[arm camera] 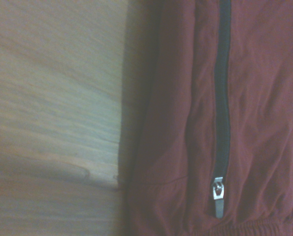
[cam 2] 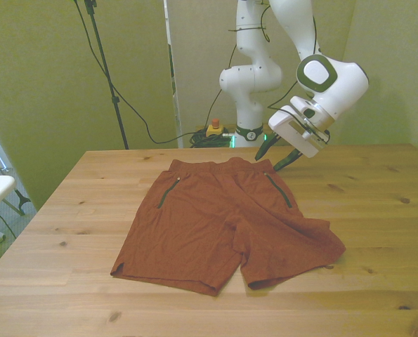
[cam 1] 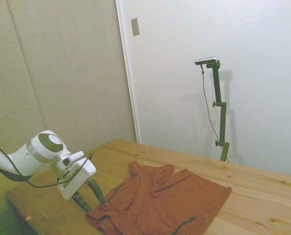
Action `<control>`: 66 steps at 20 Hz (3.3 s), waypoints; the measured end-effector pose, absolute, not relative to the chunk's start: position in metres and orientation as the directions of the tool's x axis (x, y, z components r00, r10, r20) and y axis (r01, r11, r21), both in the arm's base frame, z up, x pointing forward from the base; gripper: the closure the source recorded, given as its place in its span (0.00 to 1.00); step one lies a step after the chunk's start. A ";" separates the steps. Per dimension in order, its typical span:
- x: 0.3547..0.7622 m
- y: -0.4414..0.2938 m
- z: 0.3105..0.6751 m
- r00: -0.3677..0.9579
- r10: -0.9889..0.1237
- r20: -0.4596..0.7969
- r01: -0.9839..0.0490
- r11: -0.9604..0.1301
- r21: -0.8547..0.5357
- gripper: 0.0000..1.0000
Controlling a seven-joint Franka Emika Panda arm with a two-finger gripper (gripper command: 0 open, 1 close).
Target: Fold the shorts
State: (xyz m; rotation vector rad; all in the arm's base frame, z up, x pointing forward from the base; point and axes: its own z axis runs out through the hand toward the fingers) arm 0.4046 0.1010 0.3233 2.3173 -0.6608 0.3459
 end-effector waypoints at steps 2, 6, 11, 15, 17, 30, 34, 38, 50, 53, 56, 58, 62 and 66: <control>0.405 0.100 0.323 0.834 -0.364 0.414 -0.548 -0.628 0.552 1.00; 0.404 0.099 0.321 0.833 -0.367 0.414 -0.550 -0.625 0.554 1.00; 0.403 0.099 0.315 0.836 -0.369 0.406 -0.546 -0.622 0.561 1.00; 0.402 0.099 0.311 0.839 -0.370 0.400 -0.543 -0.620 0.566 1.00; 0.402 0.100 0.309 0.840 -0.370 0.397 -0.542 -0.619 0.568 1.00; 0.404 0.097 0.305 0.831 -0.389 0.399 -0.556 -0.619 0.555 1.00; 0.419 0.103 0.323 0.807 -0.400 0.434 -0.583 -0.658 0.476 1.00; 0.441 0.118 0.352 0.778 -0.419 0.468 -0.606 -0.694 0.388 1.00; 0.501 0.144 0.392 0.738 -0.521 0.429 -0.634 -0.753 0.176 1.00; 0.504 0.147 0.410 0.707 -0.581 0.404 -0.661 -0.745 0.086 1.00; 0.498 0.142 0.427 0.683 -0.623 0.382 -0.685 -0.728 0.037 1.00; 0.491 0.129 0.434 0.665 -0.647 0.373 -0.703 -0.711 0.021 1.00; 0.472 0.084 0.433 0.616 -0.695 0.370 -0.749 -0.663 0.001 1.00; 0.448 0.039 0.437 0.566 -0.732 0.381 -0.784 -0.620 -0.026 1.00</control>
